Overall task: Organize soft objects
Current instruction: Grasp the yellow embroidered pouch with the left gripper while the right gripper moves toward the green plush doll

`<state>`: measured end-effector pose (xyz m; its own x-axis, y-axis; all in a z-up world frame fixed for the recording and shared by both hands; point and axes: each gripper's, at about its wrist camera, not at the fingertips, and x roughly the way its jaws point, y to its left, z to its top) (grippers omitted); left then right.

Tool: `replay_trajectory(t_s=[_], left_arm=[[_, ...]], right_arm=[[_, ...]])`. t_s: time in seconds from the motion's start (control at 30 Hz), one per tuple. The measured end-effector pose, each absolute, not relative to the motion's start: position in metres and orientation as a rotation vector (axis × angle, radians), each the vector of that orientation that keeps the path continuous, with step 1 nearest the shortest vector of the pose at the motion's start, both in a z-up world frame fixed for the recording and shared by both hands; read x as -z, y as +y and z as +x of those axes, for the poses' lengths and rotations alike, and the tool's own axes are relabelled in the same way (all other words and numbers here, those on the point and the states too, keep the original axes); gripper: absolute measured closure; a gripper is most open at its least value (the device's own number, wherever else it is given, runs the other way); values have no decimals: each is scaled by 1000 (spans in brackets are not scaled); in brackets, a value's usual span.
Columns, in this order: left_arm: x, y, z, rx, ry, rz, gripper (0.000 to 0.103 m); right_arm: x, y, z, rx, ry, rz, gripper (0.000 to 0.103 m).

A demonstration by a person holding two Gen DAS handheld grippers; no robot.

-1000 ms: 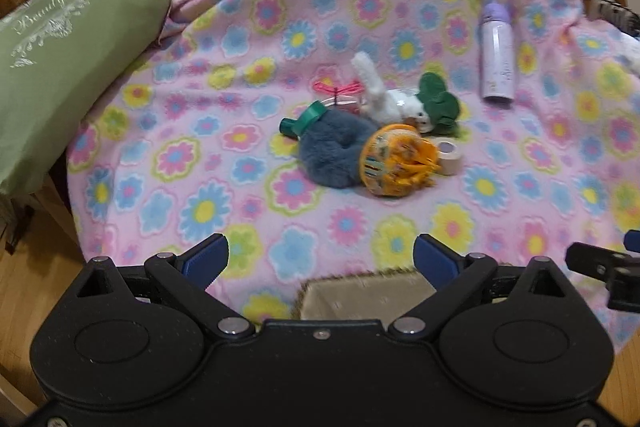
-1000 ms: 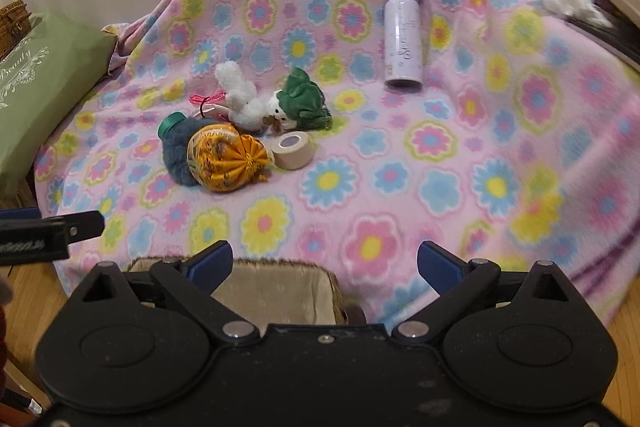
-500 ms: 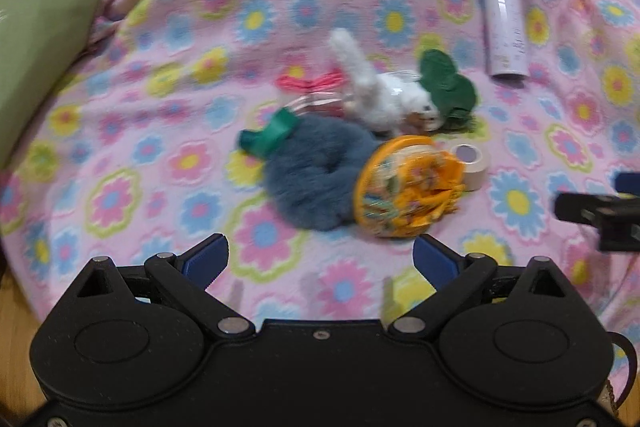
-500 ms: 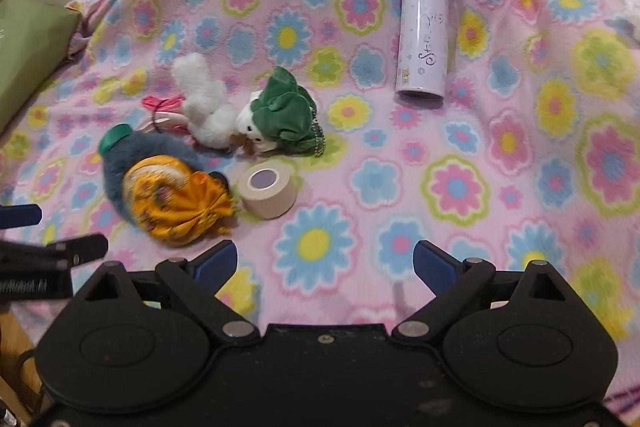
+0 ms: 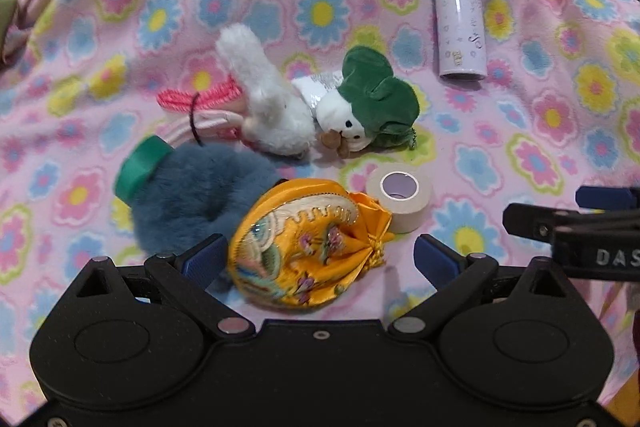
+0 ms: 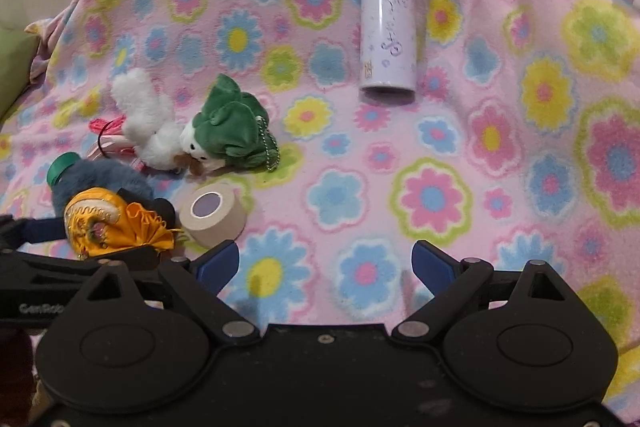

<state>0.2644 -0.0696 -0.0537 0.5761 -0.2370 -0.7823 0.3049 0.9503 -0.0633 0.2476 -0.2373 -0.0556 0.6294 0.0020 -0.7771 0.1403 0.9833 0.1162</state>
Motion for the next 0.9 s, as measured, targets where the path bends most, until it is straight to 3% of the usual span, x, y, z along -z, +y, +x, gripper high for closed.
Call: replay_trajectory(t_s=[0.17,0.23,0.27,0.4,0.9], left_arm=[[62,-72,272,311,910,51,10],[62,-71,272,318,888,45,16],[61,-70,272,323,876,46,25],[57,-61,275,355,880,1,30],[29,-17,252,311,829,-57,32]], right_arm=[[61,-241,251,87,842,152,7],[61,-242,252,84,825,147,5],[62,-242,253,82,820,146,4],[66,-244,257,88,824,154,3],[77,-202,279,-57,836,76,3]])
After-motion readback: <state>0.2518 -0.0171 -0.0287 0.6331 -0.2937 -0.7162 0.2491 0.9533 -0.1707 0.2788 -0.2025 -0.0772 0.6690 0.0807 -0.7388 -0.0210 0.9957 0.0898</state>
